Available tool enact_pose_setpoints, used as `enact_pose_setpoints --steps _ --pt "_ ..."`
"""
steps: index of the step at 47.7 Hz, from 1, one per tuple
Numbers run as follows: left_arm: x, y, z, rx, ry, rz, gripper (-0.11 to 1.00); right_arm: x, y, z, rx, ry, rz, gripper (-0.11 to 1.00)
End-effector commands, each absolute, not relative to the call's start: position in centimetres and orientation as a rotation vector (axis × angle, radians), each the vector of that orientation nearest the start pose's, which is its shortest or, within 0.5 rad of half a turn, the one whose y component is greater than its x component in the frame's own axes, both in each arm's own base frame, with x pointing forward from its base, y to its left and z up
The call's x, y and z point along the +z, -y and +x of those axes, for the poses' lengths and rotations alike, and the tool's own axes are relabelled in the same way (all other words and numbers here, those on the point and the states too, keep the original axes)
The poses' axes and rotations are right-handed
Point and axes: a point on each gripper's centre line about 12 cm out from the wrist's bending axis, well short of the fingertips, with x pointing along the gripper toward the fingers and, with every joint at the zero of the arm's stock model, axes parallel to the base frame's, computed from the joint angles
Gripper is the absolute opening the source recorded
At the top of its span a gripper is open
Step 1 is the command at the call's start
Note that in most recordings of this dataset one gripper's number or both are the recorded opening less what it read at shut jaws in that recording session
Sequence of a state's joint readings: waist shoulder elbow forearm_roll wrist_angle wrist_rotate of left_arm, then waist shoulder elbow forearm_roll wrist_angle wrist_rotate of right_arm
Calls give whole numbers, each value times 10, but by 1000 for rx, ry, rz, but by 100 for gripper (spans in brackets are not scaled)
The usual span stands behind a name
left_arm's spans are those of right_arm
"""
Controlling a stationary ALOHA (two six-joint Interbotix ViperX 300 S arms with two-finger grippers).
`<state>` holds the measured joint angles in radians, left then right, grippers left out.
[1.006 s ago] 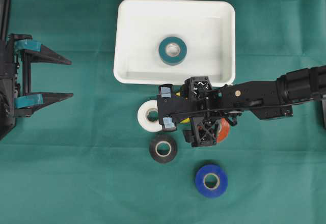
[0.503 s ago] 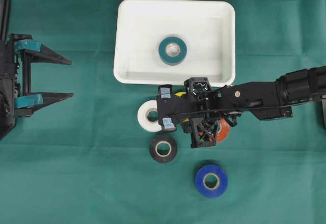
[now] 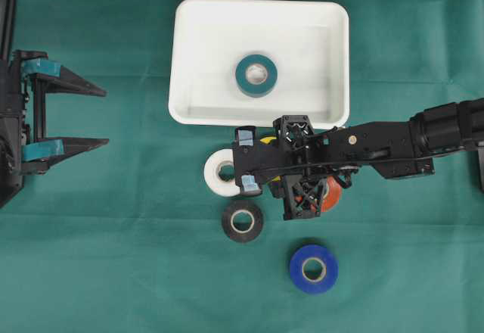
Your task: Pick up the tape from a random location and place it into the white case.
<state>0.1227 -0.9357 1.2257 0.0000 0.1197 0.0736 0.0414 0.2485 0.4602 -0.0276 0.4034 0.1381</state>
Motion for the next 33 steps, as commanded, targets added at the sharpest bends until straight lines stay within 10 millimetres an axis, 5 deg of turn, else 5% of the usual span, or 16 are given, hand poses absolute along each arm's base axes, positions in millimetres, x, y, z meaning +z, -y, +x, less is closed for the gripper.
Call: enact_pose_setpoints --steps 1,33 --pt "225 -24 191 110 -396 46 94 122 -16 417 -32 -1060 76 30" --pt "225 -24 191 110 -398 45 94 202 -15 409 -37 -1029 79 30"
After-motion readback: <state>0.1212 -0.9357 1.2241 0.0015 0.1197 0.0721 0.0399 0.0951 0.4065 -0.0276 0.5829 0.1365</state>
